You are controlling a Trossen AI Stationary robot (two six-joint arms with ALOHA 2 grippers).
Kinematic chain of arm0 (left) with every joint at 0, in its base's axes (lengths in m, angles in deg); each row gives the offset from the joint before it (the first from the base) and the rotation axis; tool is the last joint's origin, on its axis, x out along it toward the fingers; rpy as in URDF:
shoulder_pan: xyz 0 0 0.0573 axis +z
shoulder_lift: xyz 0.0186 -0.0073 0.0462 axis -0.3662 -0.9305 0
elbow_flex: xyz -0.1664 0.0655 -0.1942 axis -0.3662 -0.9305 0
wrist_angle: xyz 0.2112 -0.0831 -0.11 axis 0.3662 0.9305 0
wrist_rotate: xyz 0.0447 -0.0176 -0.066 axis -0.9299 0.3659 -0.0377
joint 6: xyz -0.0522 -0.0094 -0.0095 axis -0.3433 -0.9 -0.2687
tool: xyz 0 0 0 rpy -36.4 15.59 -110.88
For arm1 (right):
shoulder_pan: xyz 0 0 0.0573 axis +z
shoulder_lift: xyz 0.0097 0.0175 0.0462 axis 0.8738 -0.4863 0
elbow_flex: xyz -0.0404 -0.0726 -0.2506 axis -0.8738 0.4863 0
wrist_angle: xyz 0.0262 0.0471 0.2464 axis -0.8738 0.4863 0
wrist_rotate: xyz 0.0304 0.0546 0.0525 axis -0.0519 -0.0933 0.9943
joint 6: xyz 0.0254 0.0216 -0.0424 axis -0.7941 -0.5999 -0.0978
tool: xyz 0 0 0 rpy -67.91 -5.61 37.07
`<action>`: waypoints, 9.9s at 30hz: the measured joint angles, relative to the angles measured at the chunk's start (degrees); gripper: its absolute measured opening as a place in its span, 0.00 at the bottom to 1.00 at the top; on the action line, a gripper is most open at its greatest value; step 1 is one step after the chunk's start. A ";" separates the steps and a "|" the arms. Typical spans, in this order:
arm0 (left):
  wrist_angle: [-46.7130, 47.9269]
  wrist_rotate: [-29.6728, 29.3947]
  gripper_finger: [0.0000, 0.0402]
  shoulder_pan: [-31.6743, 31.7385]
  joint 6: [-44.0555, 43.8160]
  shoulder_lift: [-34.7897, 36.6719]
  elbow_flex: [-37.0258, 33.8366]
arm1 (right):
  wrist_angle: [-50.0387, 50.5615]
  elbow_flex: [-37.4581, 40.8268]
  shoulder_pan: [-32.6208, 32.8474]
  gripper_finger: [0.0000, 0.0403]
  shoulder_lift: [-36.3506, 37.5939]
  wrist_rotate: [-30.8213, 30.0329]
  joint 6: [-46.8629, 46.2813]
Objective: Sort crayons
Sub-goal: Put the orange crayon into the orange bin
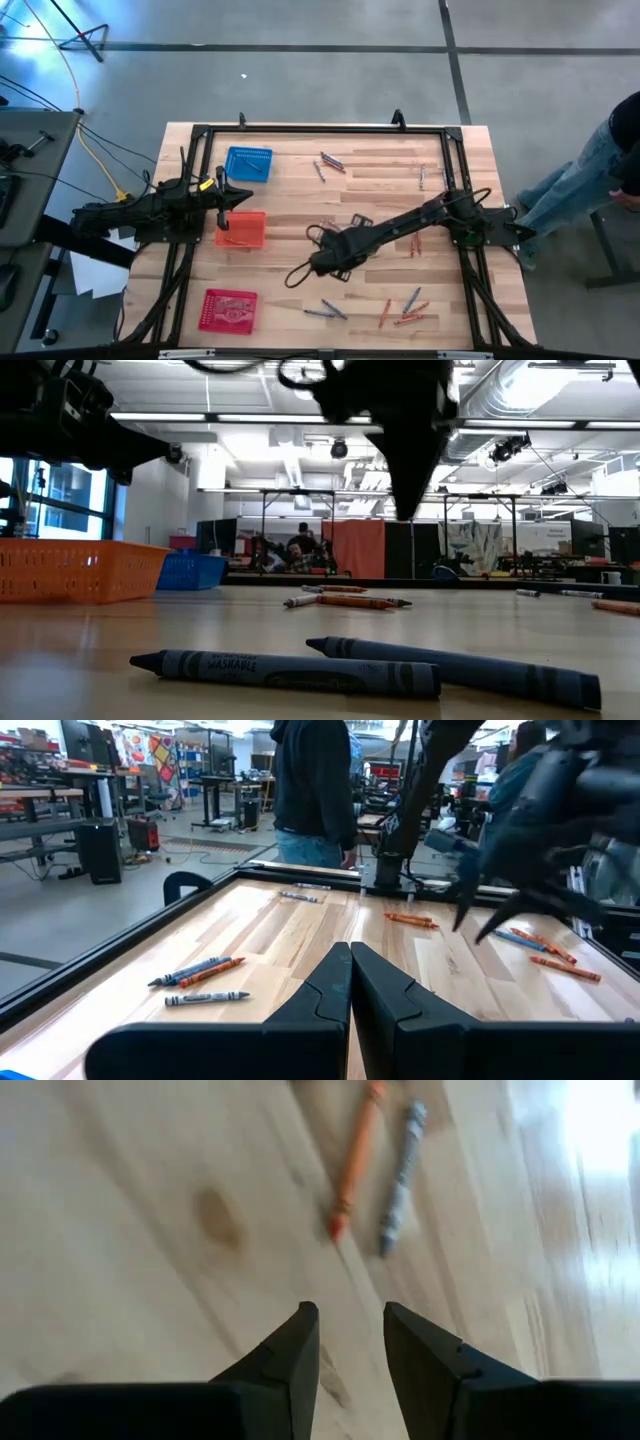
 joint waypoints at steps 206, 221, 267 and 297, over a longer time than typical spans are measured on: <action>0.01 0.00 0.00 0.00 -0.01 0.00 0.01 | -85.20 -1.18 -16.85 0.19 -17.95 20.39 22.69; 0.00 0.00 0.00 -0.01 0.00 0.02 0.01 | -83.65 -1.12 -16.48 0.31 -16.44 16.11 26.42; 0.00 0.03 0.00 -0.04 -0.01 -0.02 0.01 | -82.21 63.05 -4.91 0.30 30.86 -23.10 -13.80; 0.00 0.00 0.00 -0.04 -0.01 -0.04 0.01 | -13.49 54.93 9.40 0.30 32.80 6.78 -76.99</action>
